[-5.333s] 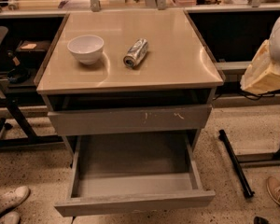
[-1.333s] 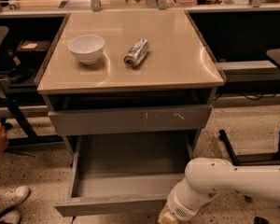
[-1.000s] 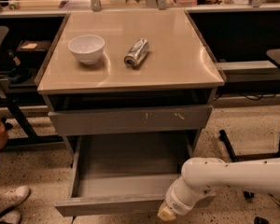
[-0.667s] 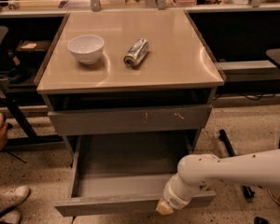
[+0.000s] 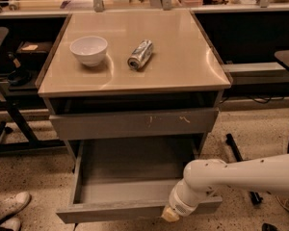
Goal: Close middle drawer
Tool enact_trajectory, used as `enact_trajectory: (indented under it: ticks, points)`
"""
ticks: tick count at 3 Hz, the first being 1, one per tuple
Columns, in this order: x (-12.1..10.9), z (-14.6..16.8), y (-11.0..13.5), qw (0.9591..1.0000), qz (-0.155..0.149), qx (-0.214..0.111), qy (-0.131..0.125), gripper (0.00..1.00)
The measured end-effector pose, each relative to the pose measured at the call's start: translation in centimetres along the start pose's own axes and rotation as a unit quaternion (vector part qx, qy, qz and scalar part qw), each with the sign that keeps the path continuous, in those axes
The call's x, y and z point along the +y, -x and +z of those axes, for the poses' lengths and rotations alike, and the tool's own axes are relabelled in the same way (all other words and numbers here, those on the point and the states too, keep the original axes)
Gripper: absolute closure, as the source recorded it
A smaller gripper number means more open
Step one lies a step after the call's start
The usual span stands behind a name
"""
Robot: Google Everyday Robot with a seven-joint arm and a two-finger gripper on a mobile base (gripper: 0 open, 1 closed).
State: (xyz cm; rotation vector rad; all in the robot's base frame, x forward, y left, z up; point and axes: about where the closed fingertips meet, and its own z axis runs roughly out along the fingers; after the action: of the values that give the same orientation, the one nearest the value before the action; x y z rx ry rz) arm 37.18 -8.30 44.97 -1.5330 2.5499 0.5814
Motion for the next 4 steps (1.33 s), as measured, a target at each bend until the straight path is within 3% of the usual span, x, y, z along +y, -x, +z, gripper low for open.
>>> enact_trajectory:
  ticks: [2,3,4]
  points:
    - [0.0,0.0,0.0,1.0,0.0,0.0,0.0,0.12]
    - [0.01,0.01,0.0,1.0,0.0,0.0,0.0,0.0]
    - [0.01,0.01,0.0,1.0,0.0,0.0,0.0,0.0]
